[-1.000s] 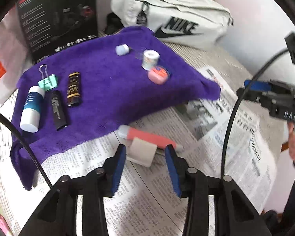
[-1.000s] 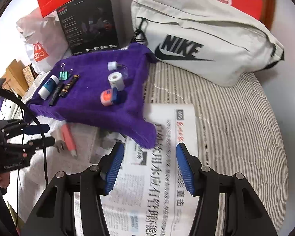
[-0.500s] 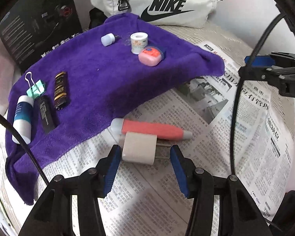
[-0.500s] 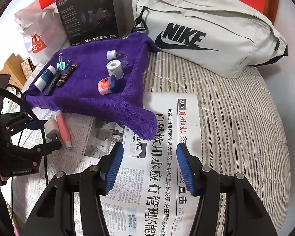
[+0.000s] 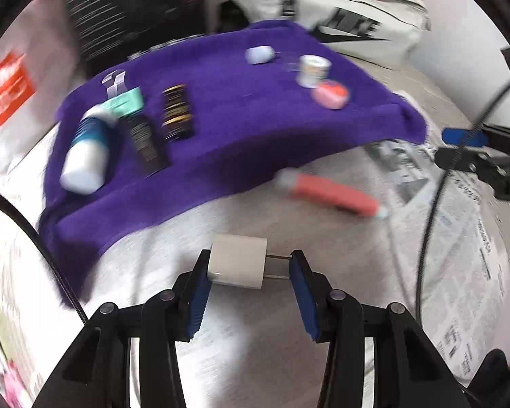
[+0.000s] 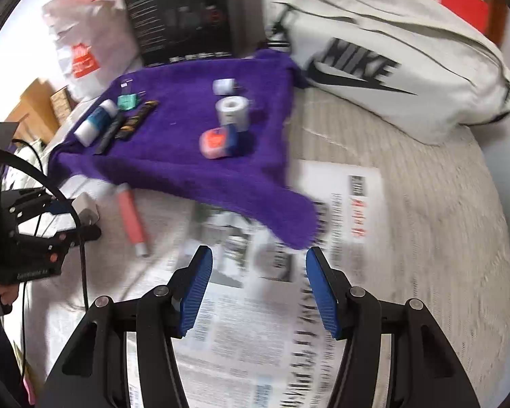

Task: Organize rigid objects
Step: 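Grasp the white plug adapter with left tool while right tool grasps the pink tube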

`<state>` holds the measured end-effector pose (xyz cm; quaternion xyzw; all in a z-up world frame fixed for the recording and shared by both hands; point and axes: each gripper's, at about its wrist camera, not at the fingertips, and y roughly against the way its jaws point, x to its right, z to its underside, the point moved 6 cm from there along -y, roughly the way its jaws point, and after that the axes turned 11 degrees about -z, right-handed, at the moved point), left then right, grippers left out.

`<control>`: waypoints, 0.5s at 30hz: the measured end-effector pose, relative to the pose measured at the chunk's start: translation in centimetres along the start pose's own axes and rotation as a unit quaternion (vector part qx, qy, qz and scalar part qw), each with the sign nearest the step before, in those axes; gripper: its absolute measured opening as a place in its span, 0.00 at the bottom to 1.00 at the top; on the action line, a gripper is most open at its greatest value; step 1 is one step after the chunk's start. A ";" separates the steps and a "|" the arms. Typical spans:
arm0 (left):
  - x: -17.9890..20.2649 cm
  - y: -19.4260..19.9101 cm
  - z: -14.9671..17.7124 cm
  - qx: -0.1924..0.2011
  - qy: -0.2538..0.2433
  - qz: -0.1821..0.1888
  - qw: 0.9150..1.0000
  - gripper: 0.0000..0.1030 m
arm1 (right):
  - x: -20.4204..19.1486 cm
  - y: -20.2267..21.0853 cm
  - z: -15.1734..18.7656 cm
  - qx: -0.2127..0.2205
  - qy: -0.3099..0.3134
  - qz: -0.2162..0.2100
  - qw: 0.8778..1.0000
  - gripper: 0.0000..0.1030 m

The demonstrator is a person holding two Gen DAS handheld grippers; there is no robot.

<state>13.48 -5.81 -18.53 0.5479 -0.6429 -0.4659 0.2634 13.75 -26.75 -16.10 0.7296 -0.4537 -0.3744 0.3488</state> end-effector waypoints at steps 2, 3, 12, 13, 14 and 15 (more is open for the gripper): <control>-1.4 0.0 0.5 -0.005 0.022 -0.006 1.000 0.42 | -1.3 -0.5 -0.1 -0.002 0.012 -0.018 1.000 0.55; -2.2 0.0 0.8 -0.008 0.035 -0.009 0.999 0.42 | -2.2 -0.9 -0.2 -0.004 0.020 -0.030 0.999 0.55; -5.6 0.0 2.5 -0.011 0.092 -0.015 0.996 0.42 | -7.4 -4.3 -1.3 -0.020 0.081 -0.090 0.992 0.53; -5.7 0.2 2.8 -0.011 0.096 -0.014 0.995 0.42 | -7.8 -4.7 -1.4 -0.023 0.088 -0.092 0.992 0.51; -5.8 0.3 3.1 -0.011 0.098 -0.012 0.995 0.42 | -8.2 -5.3 -1.6 -0.023 0.097 -0.091 0.991 0.46; -5.9 0.3 3.2 -0.010 0.097 -0.011 0.995 0.42 | -8.5 -5.7 -1.7 -0.026 0.104 -0.088 0.990 0.42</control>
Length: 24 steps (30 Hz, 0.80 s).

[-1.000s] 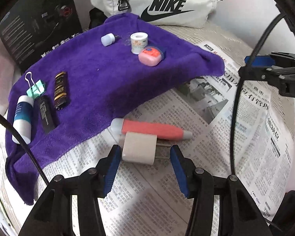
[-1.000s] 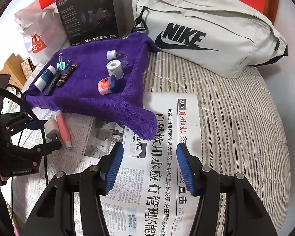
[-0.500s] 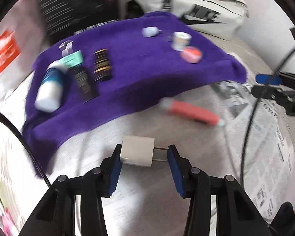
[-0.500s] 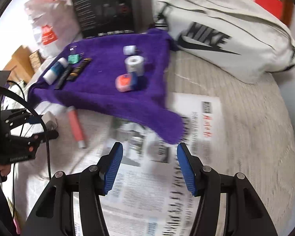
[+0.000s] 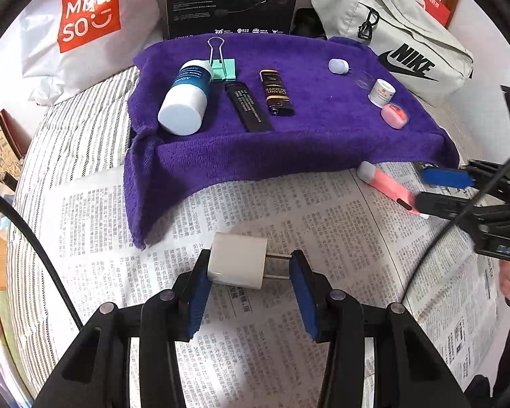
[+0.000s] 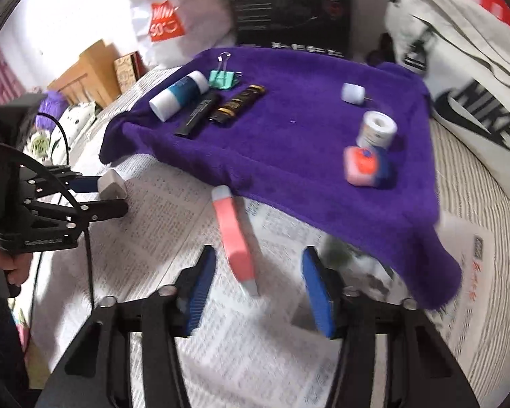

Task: Organize rigid objects
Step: 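Grasp the white plug adapter with left tool while right tool grasps the pink tube, then carry the plug adapter with left tool while right tool carries the pink tube onto the towel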

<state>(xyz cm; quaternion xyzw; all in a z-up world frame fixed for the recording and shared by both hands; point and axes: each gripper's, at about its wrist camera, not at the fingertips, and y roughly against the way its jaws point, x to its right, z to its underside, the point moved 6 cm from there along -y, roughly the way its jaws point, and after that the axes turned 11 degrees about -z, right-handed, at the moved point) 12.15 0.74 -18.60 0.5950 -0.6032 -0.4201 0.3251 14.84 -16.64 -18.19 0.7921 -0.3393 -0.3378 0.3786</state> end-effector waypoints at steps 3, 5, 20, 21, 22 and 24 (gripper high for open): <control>-0.1 0.1 0.1 0.000 0.004 0.001 1.000 0.42 | -0.7 -1.2 -0.4 -0.008 0.016 -0.001 1.000 0.34; -0.2 0.2 0.1 0.001 0.006 0.002 1.000 0.42 | -1.2 -2.1 -0.5 -0.016 0.032 0.002 0.999 0.33; -0.2 0.2 0.0 0.002 0.008 0.001 1.000 0.42 | -0.4 -1.0 1.6 -0.030 0.012 0.045 0.998 0.18; -0.2 0.2 0.0 0.001 0.007 0.001 1.000 0.42 | -0.5 -1.0 1.6 -0.032 0.012 0.046 0.998 0.18; -0.2 0.1 0.0 0.001 0.007 0.000 1.000 0.42 | -0.5 -1.1 1.6 -0.033 0.015 0.048 0.998 0.18; -0.2 0.1 0.0 0.000 0.004 -0.003 1.000 0.42 | -0.8 -1.3 1.5 -0.035 0.024 0.056 0.998 0.19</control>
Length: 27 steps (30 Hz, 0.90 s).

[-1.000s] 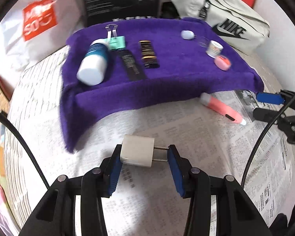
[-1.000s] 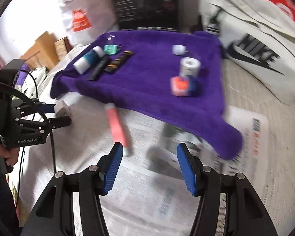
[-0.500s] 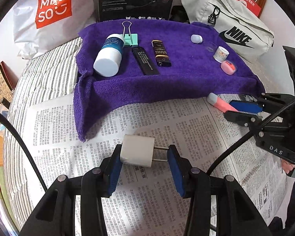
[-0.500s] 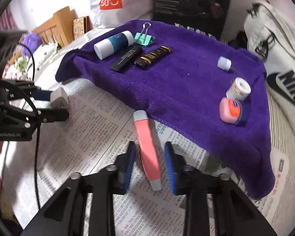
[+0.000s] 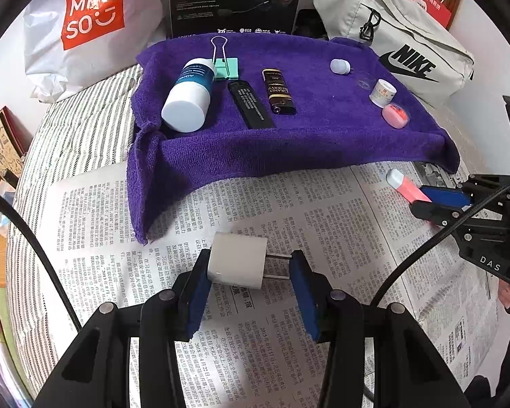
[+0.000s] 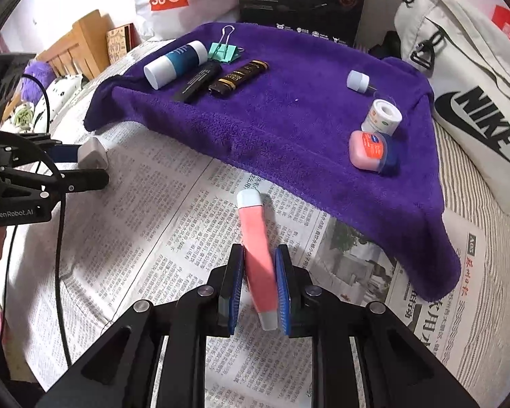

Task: Organize rigid objects
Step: 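Carry the plug adapter with left tool while right tool carries the pink tube onto the towel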

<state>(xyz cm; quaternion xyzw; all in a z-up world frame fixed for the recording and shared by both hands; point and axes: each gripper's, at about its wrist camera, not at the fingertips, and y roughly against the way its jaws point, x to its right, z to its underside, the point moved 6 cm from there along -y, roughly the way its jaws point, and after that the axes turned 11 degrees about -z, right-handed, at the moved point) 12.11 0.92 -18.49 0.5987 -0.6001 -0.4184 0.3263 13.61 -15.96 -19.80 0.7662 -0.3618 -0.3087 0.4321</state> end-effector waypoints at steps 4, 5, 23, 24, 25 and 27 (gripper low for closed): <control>0.1 0.0 0.0 0.000 0.001 0.000 1.000 0.42 | -0.4 -0.3 -0.2 0.002 0.015 0.008 1.000 0.18; 0.0 -0.1 0.0 0.000 0.004 0.001 1.000 0.42 | -0.5 -0.3 -0.2 0.002 0.017 0.007 1.000 0.17; -0.1 2.4 -1.0 0.013 0.014 0.011 1.000 0.42 | 0.5 2.6 -0.1 0.020 -0.014 -0.022 0.999 0.16; 0.0 2.5 -1.1 0.012 0.014 0.011 1.000 0.42 | 0.6 2.2 0.1 0.014 -0.015 -0.023 1.000 0.16; 0.1 2.5 -1.1 0.012 0.013 0.012 1.000 0.42 | 0.7 1.7 0.3 0.007 -0.015 -0.024 1.000 0.16; 0.3 2.4 -1.0 0.010 0.010 0.011 1.000 0.42 | 0.7 1.0 0.7 -0.002 -0.017 -0.025 1.000 0.17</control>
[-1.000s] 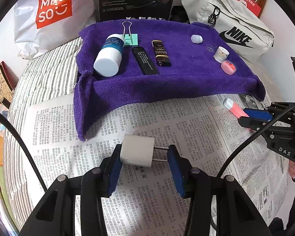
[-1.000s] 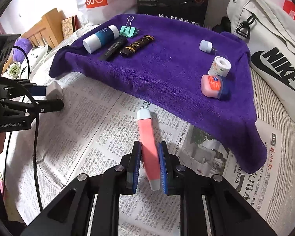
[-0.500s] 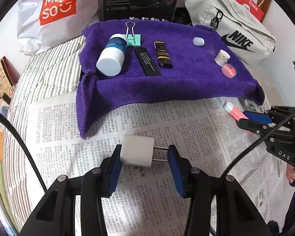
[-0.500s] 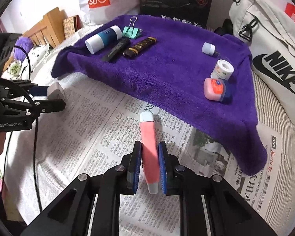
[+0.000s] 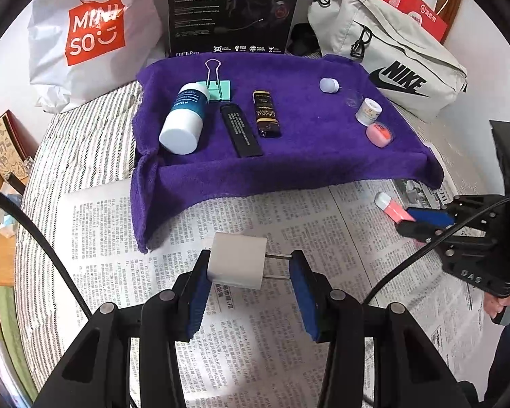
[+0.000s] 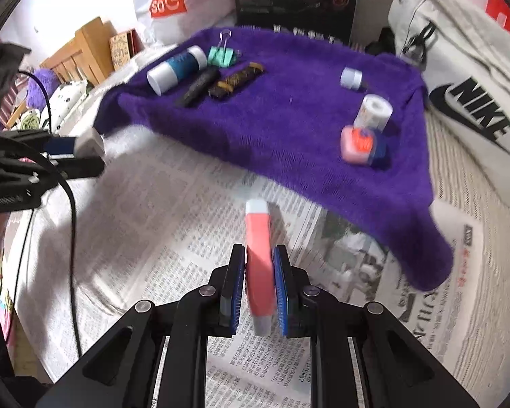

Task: Organize rigid objects
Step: 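Carry the plug adapter with left tool while right tool carries the pink tube onto the towel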

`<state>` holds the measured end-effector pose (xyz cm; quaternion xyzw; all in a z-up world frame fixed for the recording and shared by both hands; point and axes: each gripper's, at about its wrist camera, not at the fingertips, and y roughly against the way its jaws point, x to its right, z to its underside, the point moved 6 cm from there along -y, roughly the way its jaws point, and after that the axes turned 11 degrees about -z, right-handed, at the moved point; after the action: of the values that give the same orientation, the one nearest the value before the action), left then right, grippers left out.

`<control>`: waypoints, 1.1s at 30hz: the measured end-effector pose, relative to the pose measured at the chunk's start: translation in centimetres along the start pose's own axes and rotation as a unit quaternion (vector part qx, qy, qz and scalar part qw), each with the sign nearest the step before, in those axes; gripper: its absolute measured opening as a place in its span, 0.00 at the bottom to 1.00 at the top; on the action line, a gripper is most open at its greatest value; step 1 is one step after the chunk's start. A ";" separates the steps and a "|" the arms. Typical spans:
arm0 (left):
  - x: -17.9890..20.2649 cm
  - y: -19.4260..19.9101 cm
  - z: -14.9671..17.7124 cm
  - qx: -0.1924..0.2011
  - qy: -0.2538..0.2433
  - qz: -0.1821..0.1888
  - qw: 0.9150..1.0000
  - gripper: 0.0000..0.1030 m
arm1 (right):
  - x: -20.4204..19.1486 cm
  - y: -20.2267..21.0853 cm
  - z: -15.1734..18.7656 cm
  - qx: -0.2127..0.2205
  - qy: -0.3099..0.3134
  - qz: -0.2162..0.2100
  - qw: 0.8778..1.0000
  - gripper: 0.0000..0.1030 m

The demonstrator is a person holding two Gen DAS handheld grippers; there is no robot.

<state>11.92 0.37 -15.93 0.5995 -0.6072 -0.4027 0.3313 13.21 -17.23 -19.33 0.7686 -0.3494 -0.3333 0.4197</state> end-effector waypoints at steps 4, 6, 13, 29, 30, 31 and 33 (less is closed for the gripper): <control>-0.1 -0.1 0.0 -0.003 -0.001 -0.001 1.000 0.42 | -0.1 -0.4 0.2 -0.003 0.002 0.008 1.000 0.18; -0.1 -0.1 0.0 -0.003 0.001 -0.001 1.000 0.42 | -0.3 -0.7 0.0 -0.003 0.012 0.019 1.000 0.18; -0.5 -0.1 0.0 -0.005 0.006 -0.002 1.000 0.42 | -0.8 -0.9 -0.5 -0.004 0.032 0.021 0.999 0.15; -1.5 1.8 -3.6 0.033 0.016 0.006 0.999 0.42 | 1.9 4.2 -3.8 0.053 -0.018 0.021 0.998 0.16; -1.4 1.9 -4.1 0.035 0.015 0.007 0.999 0.42 | 2.0 4.3 -4.0 0.055 -0.019 0.021 0.998 0.16; -1.3 1.8 -4.3 0.036 0.015 0.008 0.999 0.42 | 2.2 4.5 -4.3 0.059 -0.021 0.021 0.998 0.16; -1.2 1.7 -5.0 0.037 0.014 0.010 0.999 0.42 | 2.7 4.7 -5.0 0.063 -0.024 0.021 0.997 0.16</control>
<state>15.66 1.07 -12.07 0.6110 -0.6230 -0.3678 0.3215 17.49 -19.22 -13.69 0.7779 -0.3958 -0.3201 0.3685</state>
